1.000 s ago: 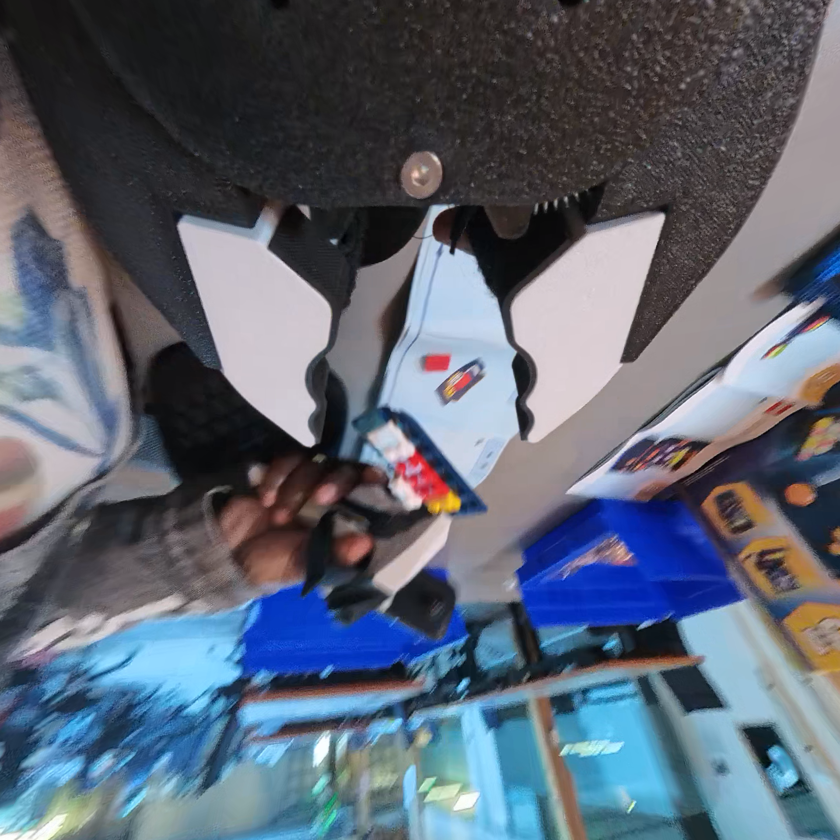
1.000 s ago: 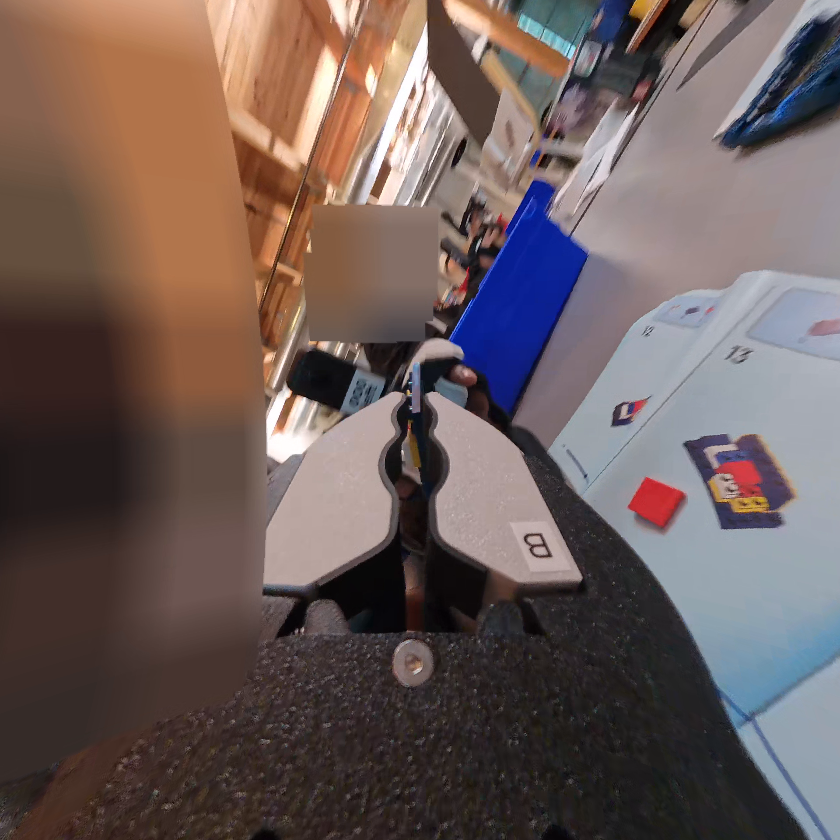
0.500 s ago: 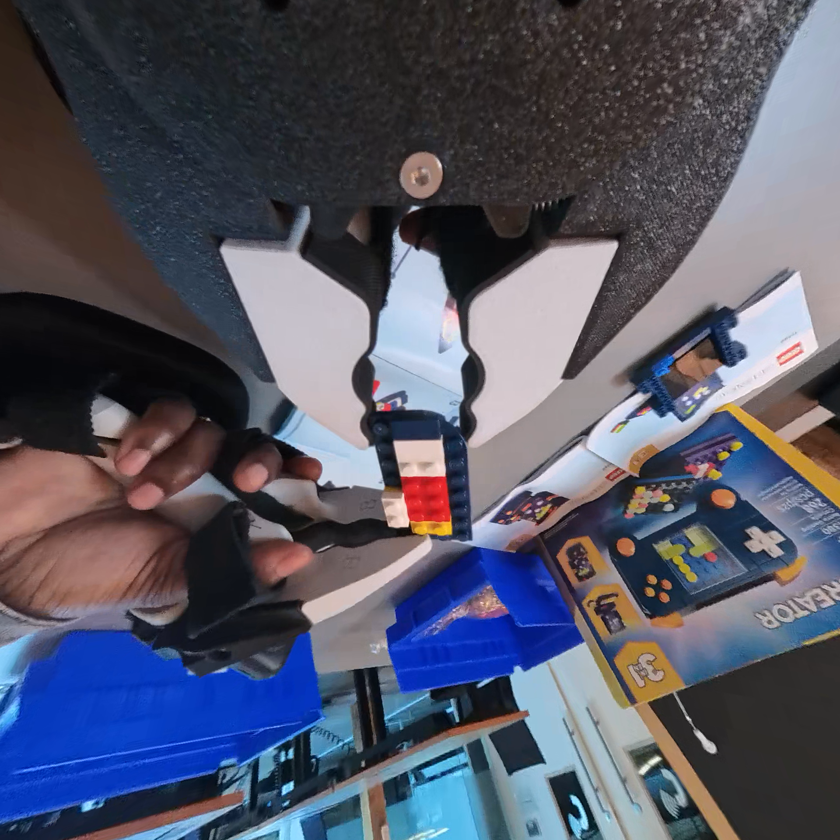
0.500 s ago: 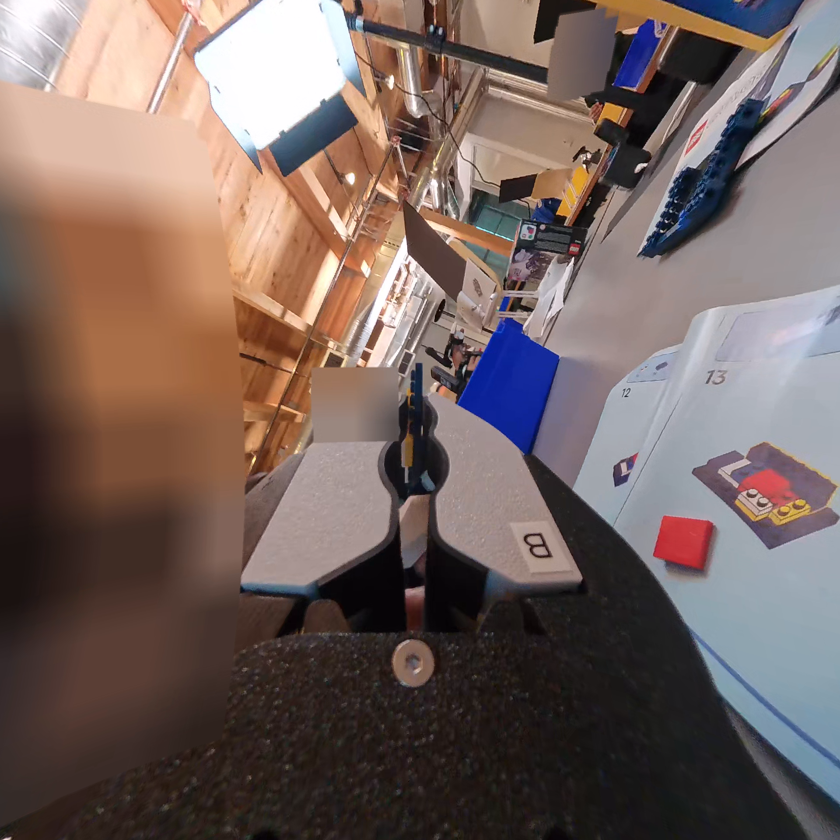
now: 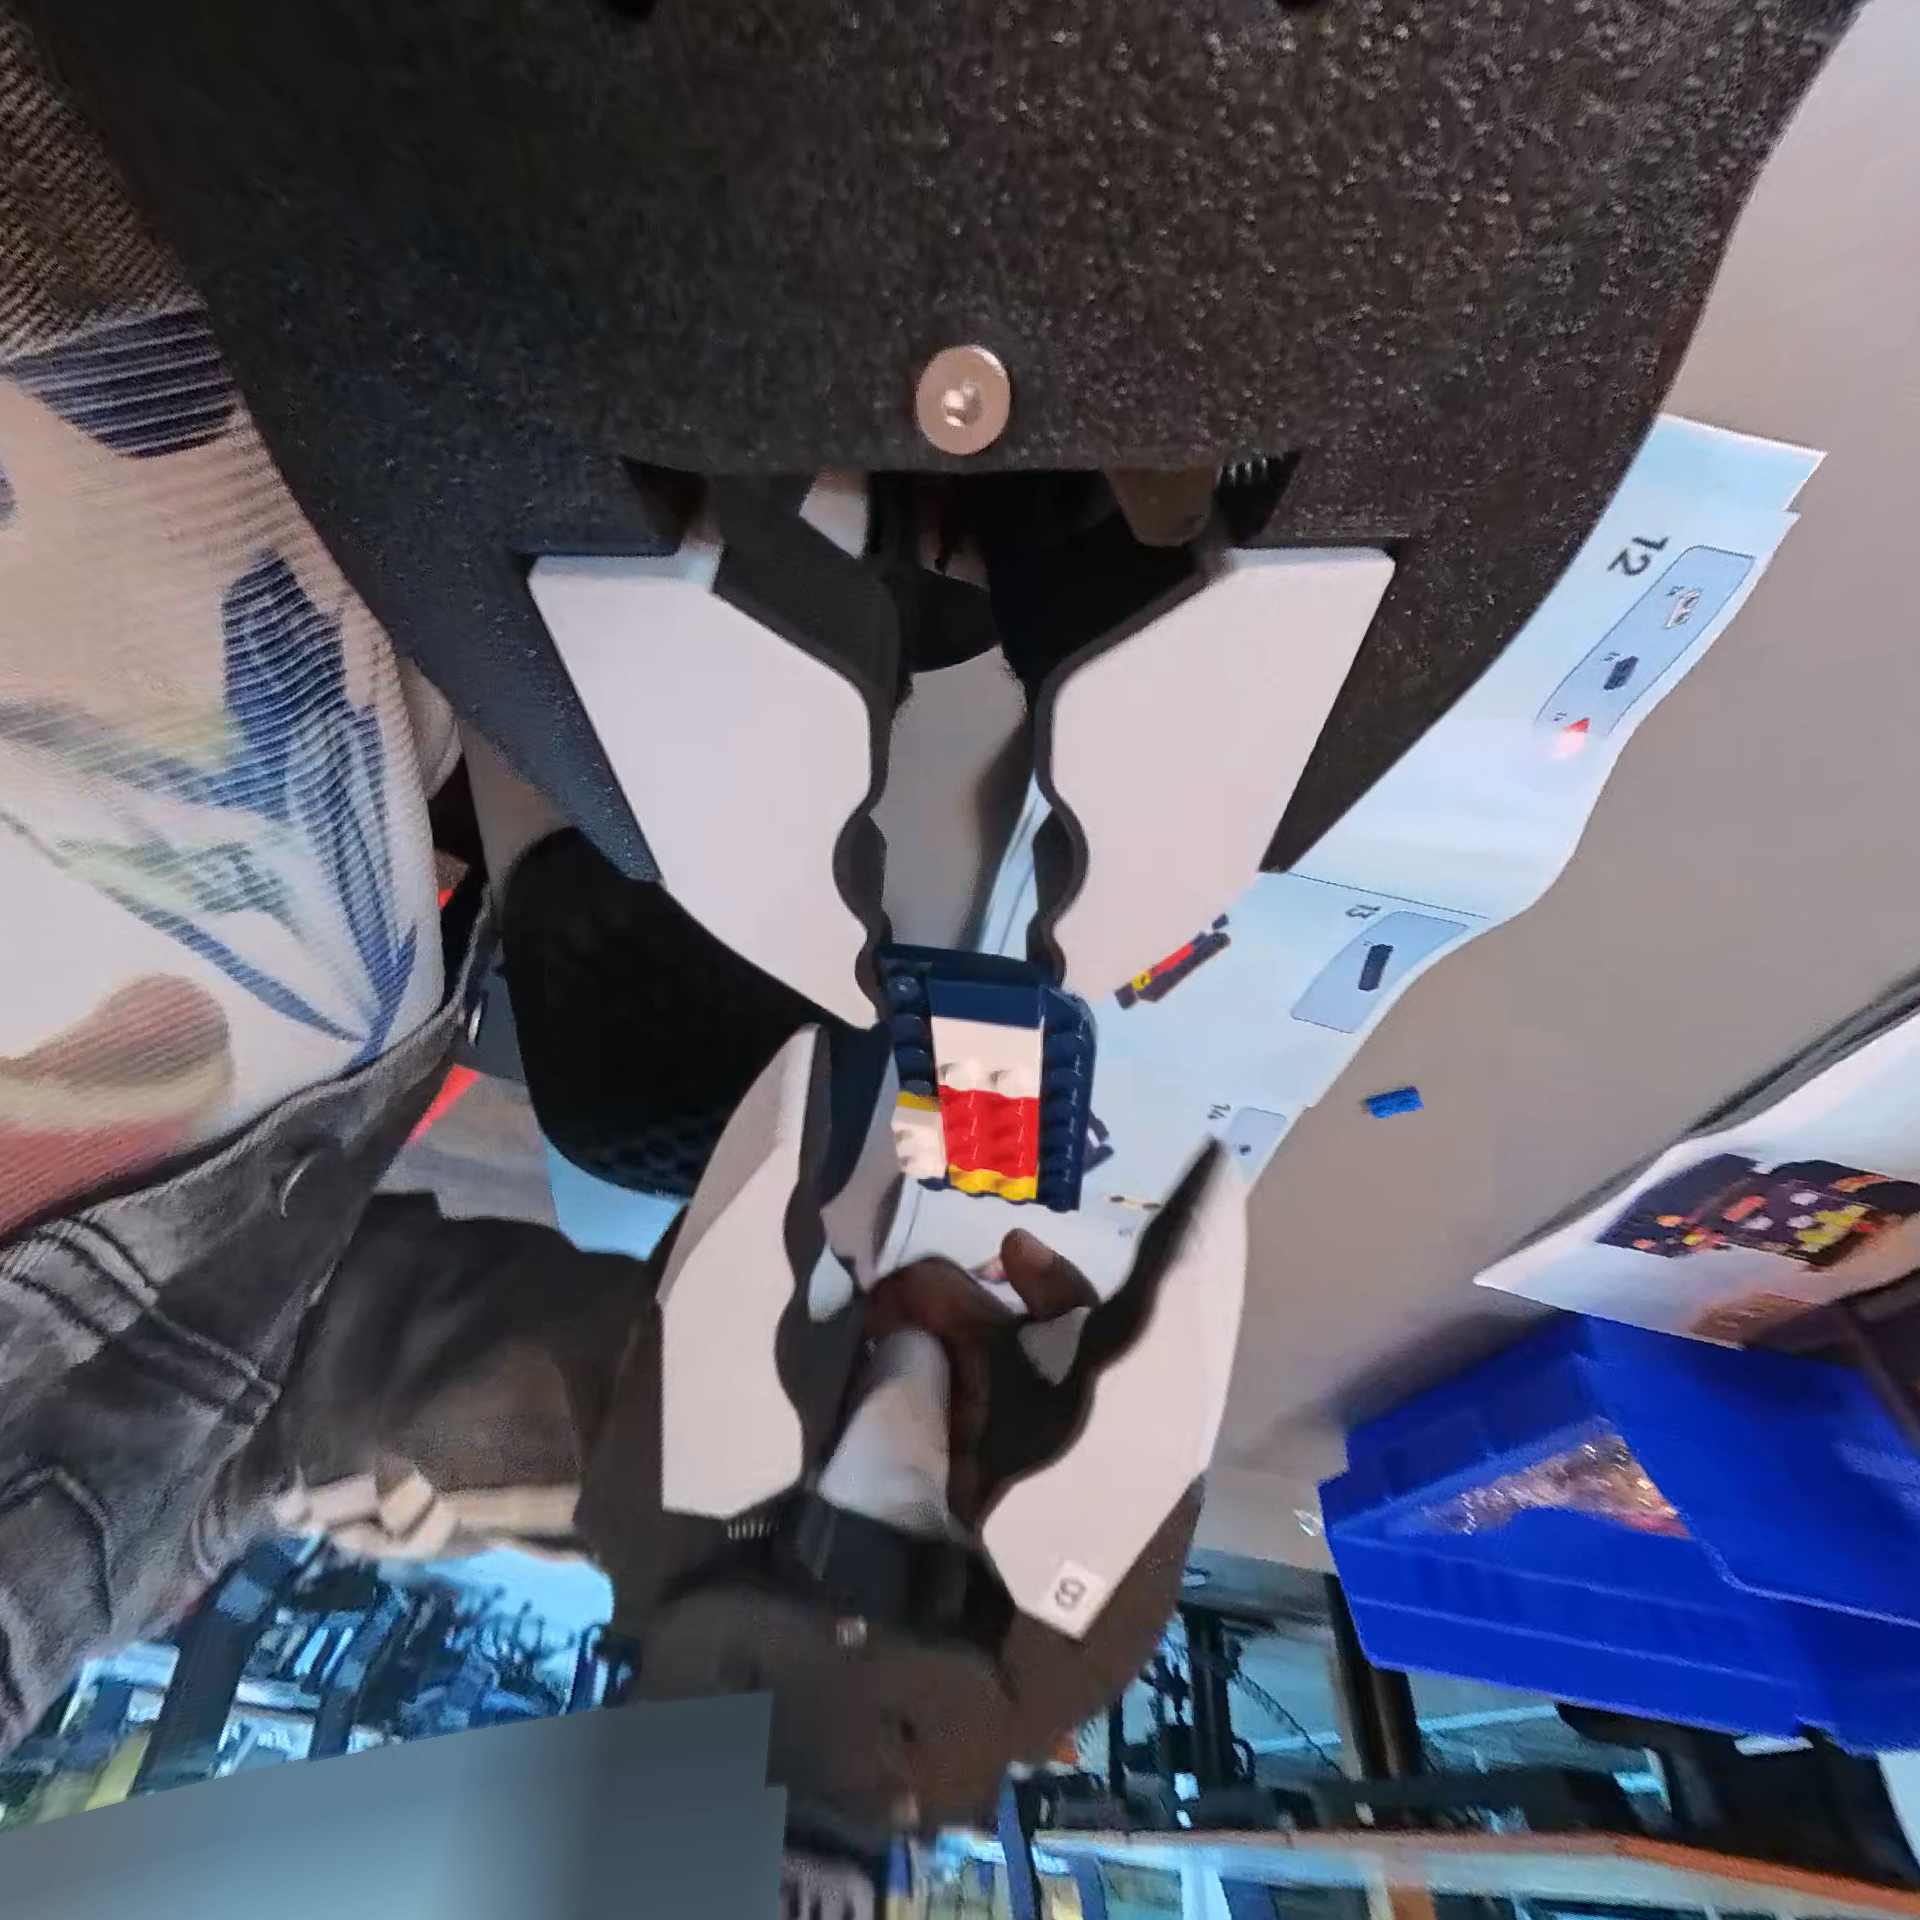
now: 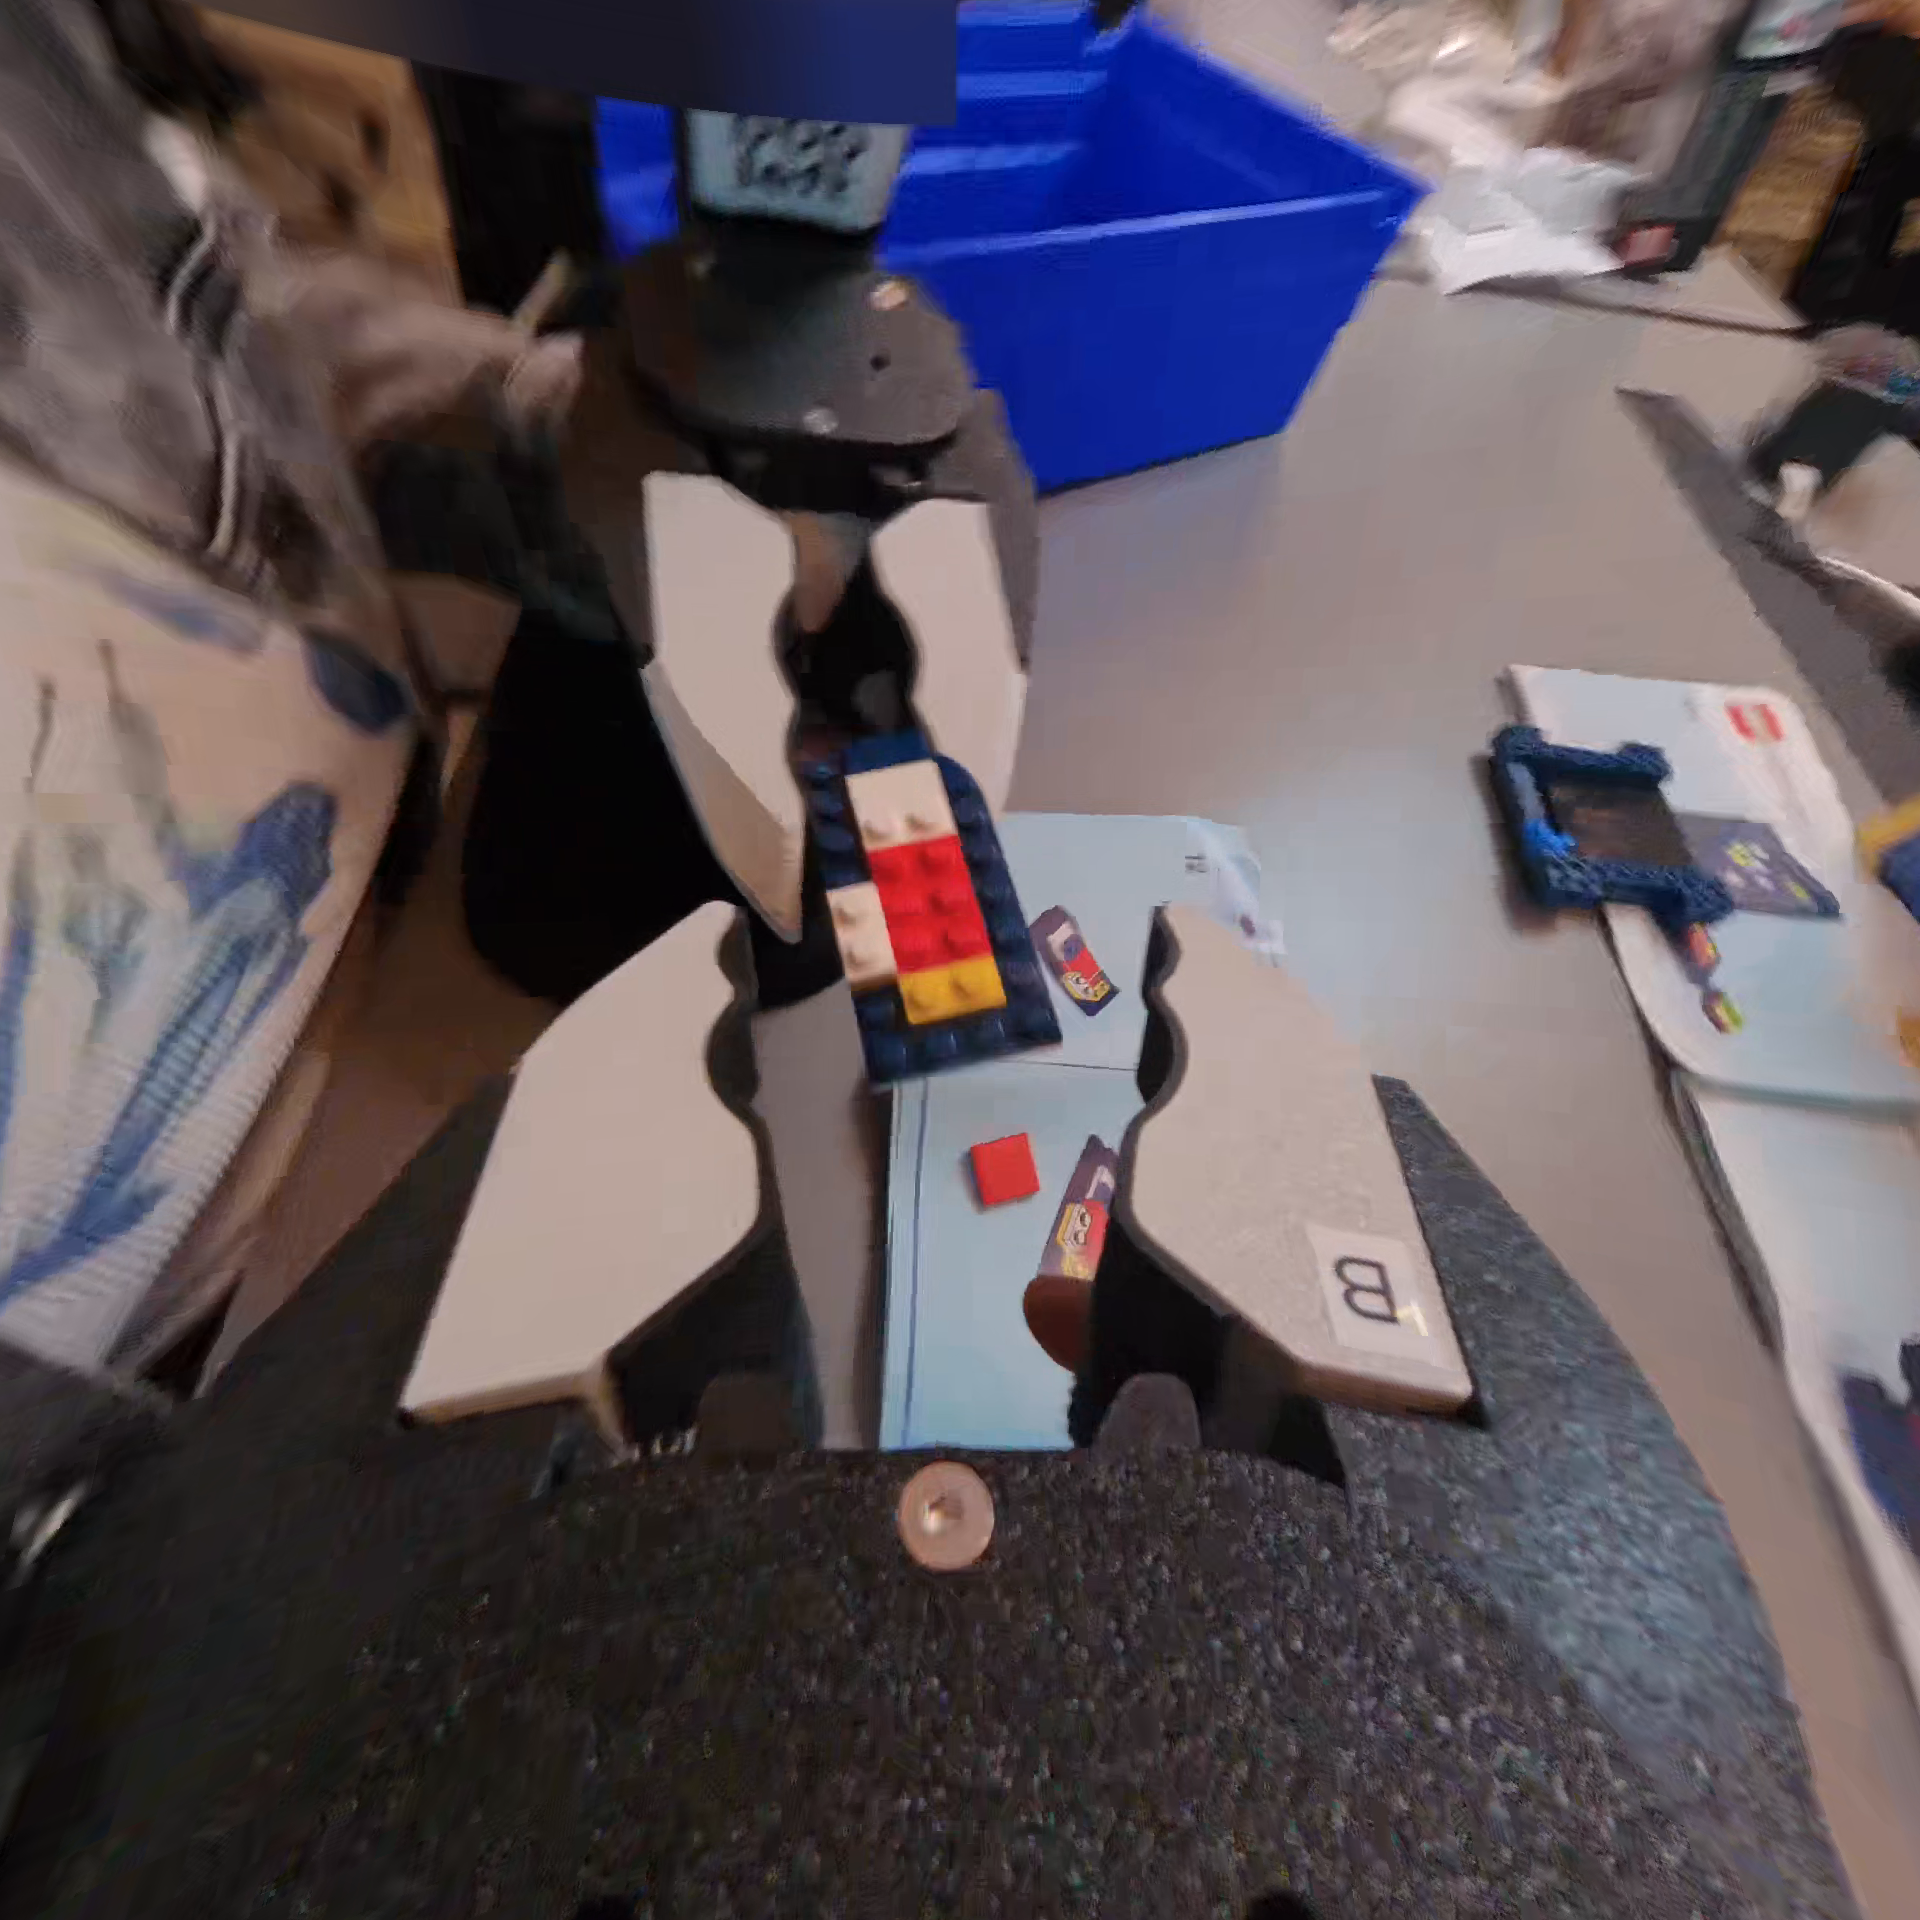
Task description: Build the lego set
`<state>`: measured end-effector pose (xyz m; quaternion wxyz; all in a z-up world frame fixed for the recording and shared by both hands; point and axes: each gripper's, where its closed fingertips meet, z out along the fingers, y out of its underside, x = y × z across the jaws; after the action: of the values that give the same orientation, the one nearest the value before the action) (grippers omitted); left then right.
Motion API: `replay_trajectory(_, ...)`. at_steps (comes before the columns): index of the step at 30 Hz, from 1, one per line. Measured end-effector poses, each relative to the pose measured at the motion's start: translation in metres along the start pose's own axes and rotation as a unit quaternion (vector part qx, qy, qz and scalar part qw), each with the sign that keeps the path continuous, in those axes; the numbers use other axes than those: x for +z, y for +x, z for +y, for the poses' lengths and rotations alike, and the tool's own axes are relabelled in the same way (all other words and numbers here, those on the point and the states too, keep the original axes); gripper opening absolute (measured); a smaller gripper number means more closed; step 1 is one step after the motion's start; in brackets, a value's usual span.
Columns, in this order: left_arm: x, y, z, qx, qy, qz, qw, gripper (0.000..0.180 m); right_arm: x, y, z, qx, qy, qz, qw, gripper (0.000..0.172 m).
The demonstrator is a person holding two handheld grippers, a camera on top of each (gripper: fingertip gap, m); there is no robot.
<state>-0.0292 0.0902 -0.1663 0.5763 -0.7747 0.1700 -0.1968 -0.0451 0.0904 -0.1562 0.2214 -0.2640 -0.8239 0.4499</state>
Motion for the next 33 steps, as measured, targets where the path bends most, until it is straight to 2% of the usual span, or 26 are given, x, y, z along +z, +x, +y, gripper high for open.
replay_trajectory(3, 0.006, 0.004, 0.011, 0.024, -0.039, 0.002, 0.999, 0.024, 0.006, -0.014, 0.013, -0.045, -0.074, -0.057, 0.995, 0.044)
replay_trajectory(5, 0.009, 0.005, 0.017, 0.033, -0.06, 0.0, 0.998, 0.027, 0.004, -0.011, 0.022, -0.054, -0.091, -0.054, 0.993, 0.036)
replay_trajectory(7, 0.009, 0.0, 0.019, 0.029, -0.071, -0.019, 0.997, 0.046, 0.0, -0.003, 0.034, -0.048, -0.098, -0.045, 0.993, 0.036)
replay_trajectory(9, 0.007, -0.008, 0.019, 0.009, -0.069, -0.04, 0.997, 0.053, -0.003, 0.013, 0.048, -0.02, -0.101, -0.027, 0.994, 0.036)
replay_trajectory(14, -0.008, -0.041, 0.017, -0.034, -0.049, -0.143, 0.988, 0.053, 0.002, 0.053, 0.097, 0.035, -0.146, -0.012, 0.989, 0.036)
replay_trajectory(18, -0.036, -0.077, 0.037, -0.007, -0.116, -0.272, 0.955, 0.052, 0.015, 0.054, 0.111, 0.048, -0.169, -0.036, 0.984, 0.036)
replay_trajectory(21, -0.034, -0.078, 0.042, -0.006, -0.133, -0.268, 0.954, 0.053, 0.015, 0.056, 0.113, 0.049, -0.174, -0.032, 0.983, 0.036)
replay_trajectory(23, -0.032, -0.079, 0.043, -0.002, -0.14, -0.264, 0.954, 0.054, 0.012, 0.057, 0.113, 0.053, -0.178, -0.03, 0.982, 0.044)
replay_trajectory(28, -0.029, -0.082, 0.027, -0.002, -0.11, -0.24, 0.964, 0.054, -0.004, 0.058, 0.096, 0.06, -0.142, -0.029, 0.988, 0.055)
replay_trajectory(30, -0.024, -0.082, 0.023, -0.005, -0.102, -0.223, 0.969, 0.054, -0.016, 0.07, 0.094, 0.076, -0.132, -0.008, 0.988, 0.05)
replay_trajectory(33, -0.015, -0.084, 0.025, -0.006, -0.092, -0.21, 0.973, 0.054, -0.039, 0.098, 0.11, 0.112, -0.153, 0.036, 0.981, 0.042)
